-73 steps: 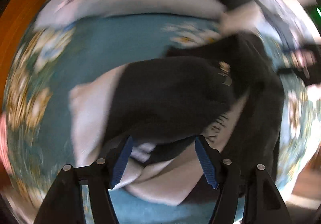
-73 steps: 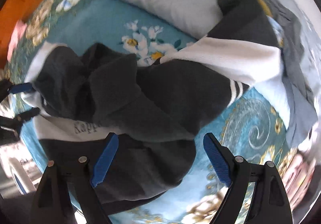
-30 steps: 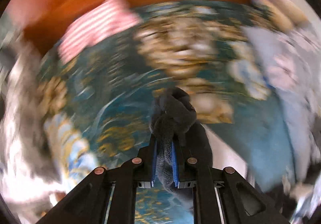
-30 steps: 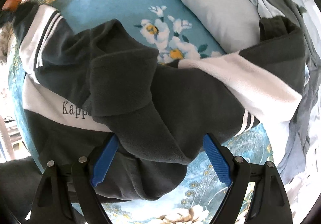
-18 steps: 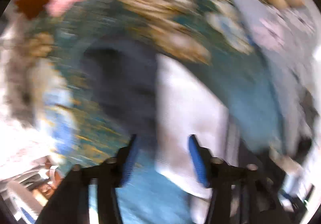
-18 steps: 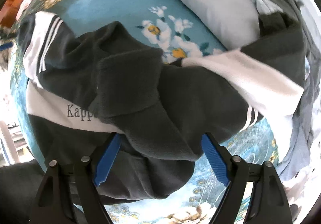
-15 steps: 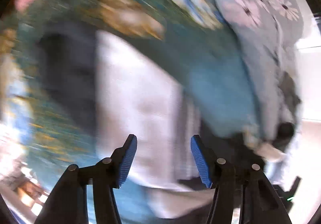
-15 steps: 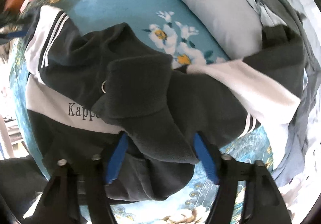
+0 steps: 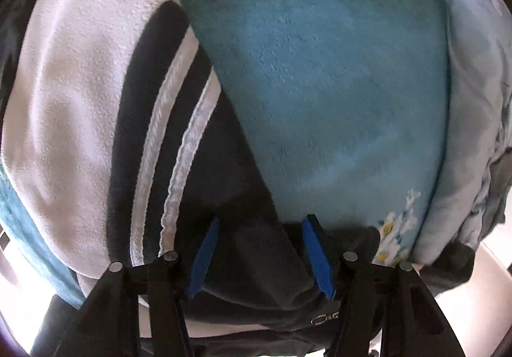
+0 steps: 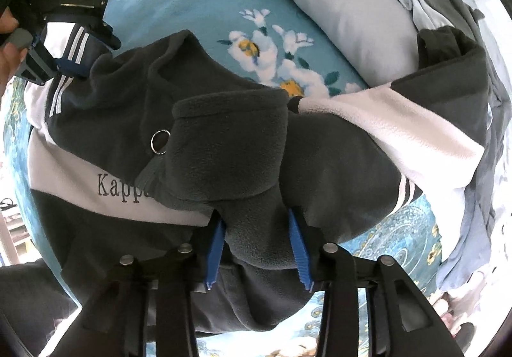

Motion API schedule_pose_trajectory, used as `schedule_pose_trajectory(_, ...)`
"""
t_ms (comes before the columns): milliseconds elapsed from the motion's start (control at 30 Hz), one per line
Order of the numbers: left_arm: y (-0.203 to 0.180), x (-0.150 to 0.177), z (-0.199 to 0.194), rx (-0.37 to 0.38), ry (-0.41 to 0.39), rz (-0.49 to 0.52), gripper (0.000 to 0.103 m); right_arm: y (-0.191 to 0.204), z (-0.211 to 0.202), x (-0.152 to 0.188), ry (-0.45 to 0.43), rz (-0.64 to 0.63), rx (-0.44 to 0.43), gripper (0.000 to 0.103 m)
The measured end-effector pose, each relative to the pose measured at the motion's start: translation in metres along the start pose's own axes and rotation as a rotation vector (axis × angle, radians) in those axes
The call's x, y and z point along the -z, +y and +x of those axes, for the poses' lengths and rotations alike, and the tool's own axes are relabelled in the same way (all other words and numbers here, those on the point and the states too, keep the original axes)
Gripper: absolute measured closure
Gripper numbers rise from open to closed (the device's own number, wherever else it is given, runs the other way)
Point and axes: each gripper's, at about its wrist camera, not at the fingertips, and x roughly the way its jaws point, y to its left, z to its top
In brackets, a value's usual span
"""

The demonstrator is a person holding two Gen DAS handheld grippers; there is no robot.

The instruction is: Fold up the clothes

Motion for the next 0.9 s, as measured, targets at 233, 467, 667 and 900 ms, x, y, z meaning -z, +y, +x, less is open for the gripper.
schedule_pose_trajectory(233,0.008,0.006,-0.026,0.046,-0.065,0.035,0.098,-0.007,-0.015,-0.004,-0.054,0.107,0.035,0.092)
schedule_pose_trajectory(467,-0.012,0.019,-0.11,0.189,-0.249,0.244,0.099,-0.03,-0.092,-0.016,-0.266,0.196,0.113,0.093)
schedule_pose_trajectory(667,-0.011,0.053,-0.195,0.398,-0.384,0.338,0.099,-0.041,-0.182,0.005,-0.461,0.234,0.21,0.094)
schedule_pose_trajectory(900,-0.014,0.142,-0.284,0.588,-0.556,0.526,0.099,-0.037,-0.292,0.064,-0.685,0.238,0.336,0.094)
